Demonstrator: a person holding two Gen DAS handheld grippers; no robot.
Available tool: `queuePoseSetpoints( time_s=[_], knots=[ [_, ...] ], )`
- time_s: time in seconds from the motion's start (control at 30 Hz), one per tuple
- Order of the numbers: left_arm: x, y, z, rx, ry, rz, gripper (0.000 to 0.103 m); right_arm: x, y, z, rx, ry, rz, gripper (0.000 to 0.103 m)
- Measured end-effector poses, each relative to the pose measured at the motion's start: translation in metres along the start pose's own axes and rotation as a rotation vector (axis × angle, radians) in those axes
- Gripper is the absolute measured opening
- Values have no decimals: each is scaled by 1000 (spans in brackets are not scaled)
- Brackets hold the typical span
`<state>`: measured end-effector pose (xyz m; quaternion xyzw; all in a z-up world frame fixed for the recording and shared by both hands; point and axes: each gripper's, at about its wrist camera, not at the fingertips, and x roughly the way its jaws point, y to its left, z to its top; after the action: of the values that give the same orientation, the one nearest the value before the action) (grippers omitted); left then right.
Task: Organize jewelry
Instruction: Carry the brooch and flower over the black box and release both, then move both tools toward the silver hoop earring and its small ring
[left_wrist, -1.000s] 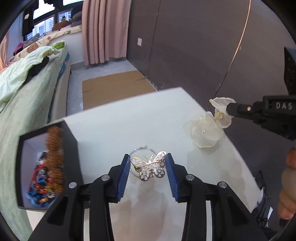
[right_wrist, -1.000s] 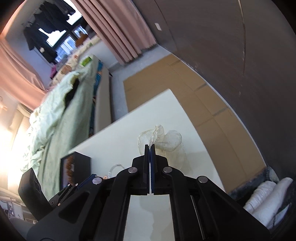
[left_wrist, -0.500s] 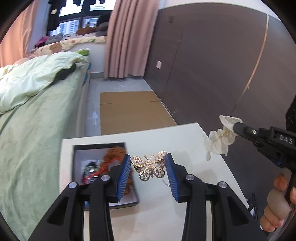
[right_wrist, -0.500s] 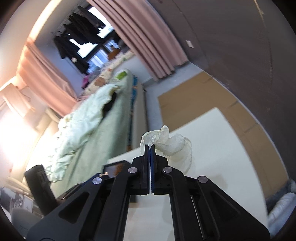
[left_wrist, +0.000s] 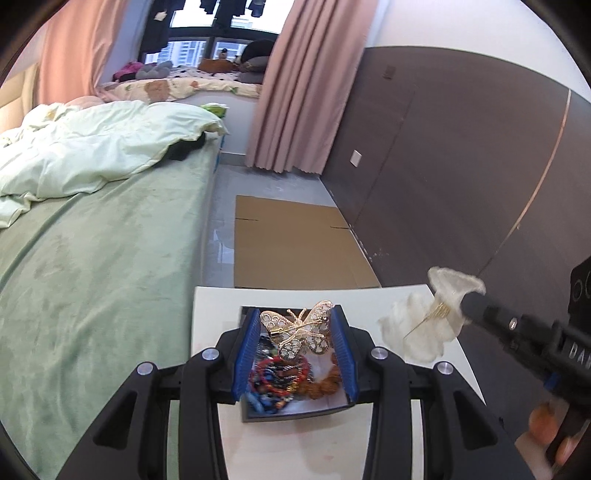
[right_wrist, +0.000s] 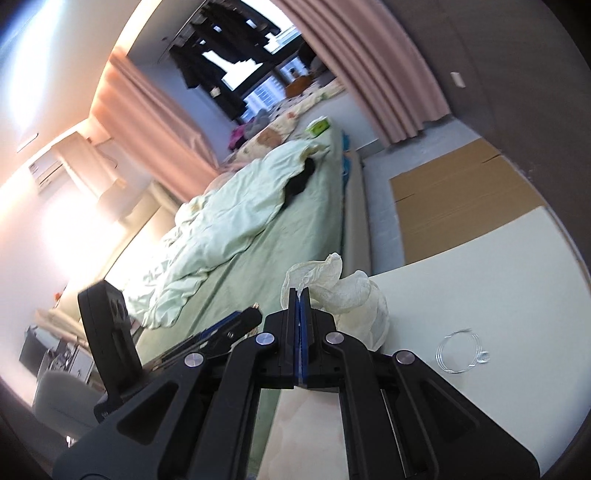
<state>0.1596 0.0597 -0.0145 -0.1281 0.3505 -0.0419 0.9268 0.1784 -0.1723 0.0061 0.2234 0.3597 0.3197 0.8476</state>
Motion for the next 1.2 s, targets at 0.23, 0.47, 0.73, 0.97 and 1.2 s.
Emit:
queuePoseSetpoints(
  time_s=[0.23,0.47,0.73,0.97,1.2],
  knots=[
    [-6,20,6,-66,-8,-6,37,39,18,-14,-29,53,15,8],
    [-7,31,8,-98,-2,-10,37,50,6,-21,-2,86,-30,91],
    [8,15,3,-81,46,-65,38,28,-27,-18,87,69,-82,91],
    [14,10,3,-111,18,-78,90,10,-49,-14,132,54,-108,91],
    [18,2,-1,-75,37,-57,90,-9,-66,-13,144,53,-156,91]
  ],
)
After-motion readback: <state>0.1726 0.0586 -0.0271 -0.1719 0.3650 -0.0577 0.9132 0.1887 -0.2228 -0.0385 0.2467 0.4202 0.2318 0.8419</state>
